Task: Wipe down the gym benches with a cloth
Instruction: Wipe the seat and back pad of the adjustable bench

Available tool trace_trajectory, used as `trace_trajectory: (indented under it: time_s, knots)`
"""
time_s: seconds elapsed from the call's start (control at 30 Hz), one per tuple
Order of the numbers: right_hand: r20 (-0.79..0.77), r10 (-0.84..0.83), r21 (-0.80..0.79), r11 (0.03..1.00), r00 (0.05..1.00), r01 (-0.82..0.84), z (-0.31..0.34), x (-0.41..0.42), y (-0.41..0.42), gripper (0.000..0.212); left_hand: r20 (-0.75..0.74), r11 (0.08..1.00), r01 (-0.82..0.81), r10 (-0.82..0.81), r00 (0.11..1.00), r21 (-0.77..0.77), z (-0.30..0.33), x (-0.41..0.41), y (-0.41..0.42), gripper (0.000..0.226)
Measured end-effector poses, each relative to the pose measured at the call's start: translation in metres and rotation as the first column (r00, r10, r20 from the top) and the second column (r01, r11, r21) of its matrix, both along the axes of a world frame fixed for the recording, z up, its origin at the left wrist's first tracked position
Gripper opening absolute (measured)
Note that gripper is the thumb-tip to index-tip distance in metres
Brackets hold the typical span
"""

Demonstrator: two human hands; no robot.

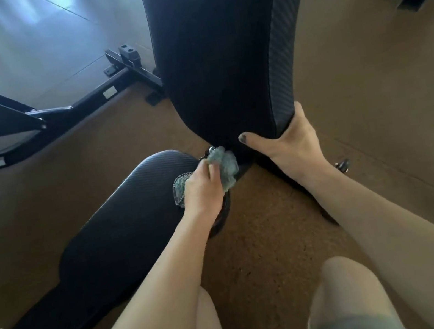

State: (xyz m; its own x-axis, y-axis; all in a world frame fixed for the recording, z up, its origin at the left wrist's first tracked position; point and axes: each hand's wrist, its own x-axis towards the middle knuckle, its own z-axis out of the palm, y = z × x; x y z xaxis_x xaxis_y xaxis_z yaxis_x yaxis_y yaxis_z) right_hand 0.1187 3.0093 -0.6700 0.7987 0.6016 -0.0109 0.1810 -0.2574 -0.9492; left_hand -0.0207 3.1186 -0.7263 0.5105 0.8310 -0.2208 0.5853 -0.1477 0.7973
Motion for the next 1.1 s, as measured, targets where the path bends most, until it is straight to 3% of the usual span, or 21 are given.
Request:
trace_trajectory:
  time_s: [0.03,0.1,0.13,0.2,0.3,0.4,0.5,0.57,0.63,0.73,0.8,1.0,1.1]
  knots:
    - [-0.01,0.013,-0.007,1.0,1.0,-0.013,0.001,0.001,-0.001,0.075,0.151,0.96,-0.16,0.198,0.968,-0.232,0.016,0.005,0.004,0.047]
    - [-0.019,0.023,-0.014,1.0,1.0,-0.023,0.003,0.003,-0.003,0.071,0.345,0.746,-0.239,0.535,0.772,-0.622,0.045,0.016,0.012,0.054]
    - [-0.022,0.029,-0.022,0.999,0.999,-0.03,0.004,0.003,-0.004,0.07,0.409,0.696,-0.199,0.601,0.686,-0.689,0.06,0.022,0.016,0.055]
    - [-0.033,0.042,-0.041,0.998,0.999,-0.044,0.008,0.002,-0.004,0.07,0.496,0.703,-0.191,0.643,0.584,-0.685,0.091,0.032,0.017,0.053]
    - [-0.053,0.055,-0.061,0.996,0.997,-0.058,0.013,0.003,-0.005,0.07,0.58,0.753,-0.175,0.613,0.536,-0.635,0.123,0.049,0.01,0.055]
    - [-0.096,0.096,-0.116,0.988,0.991,-0.107,0.019,0.005,-0.007,0.072,0.649,0.83,-0.141,0.516,0.559,-0.539,0.147,0.065,-0.001,0.063]
    - [-0.258,0.205,-0.142,0.959,0.944,-0.246,0.033,0.014,-0.014,0.077,0.696,0.888,-0.137,0.432,0.573,-0.438,0.168,0.083,-0.016,0.067]
    - [-0.3,0.294,-0.011,0.95,0.907,-0.312,0.056,0.021,-0.02,0.082,0.721,0.929,-0.152,0.36,0.592,-0.339,0.176,0.094,-0.029,0.072]
    - [-0.315,0.343,0.25,0.929,0.885,-0.272,0.088,0.026,-0.024,0.088,0.723,0.958,-0.189,0.286,0.629,-0.214,0.175,0.101,-0.04,0.07]
    - [-0.313,0.391,0.573,0.805,0.866,-0.156,0.139,0.029,-0.016,0.062,0.72,0.974,-0.222,0.177,0.671,-0.032,0.173,0.101,-0.048,0.058]
    - [-0.266,0.347,0.582,0.801,0.899,-0.137,0.161,0.026,-0.004,0.045,0.719,0.97,-0.222,0.082,0.69,0.102,0.176,0.101,-0.049,0.058]
    - [-0.182,-0.022,0.503,0.857,0.983,0.112,0.163,0.015,0.041,0.068,0.711,0.908,-0.245,-0.079,0.699,0.34,0.194,0.11,-0.022,0.065]
    - [-0.202,-0.092,0.529,0.828,0.975,0.188,0.159,0.006,0.052,0.055,0.694,0.883,-0.231,-0.136,0.707,0.408,0.187,0.11,-0.003,0.063]
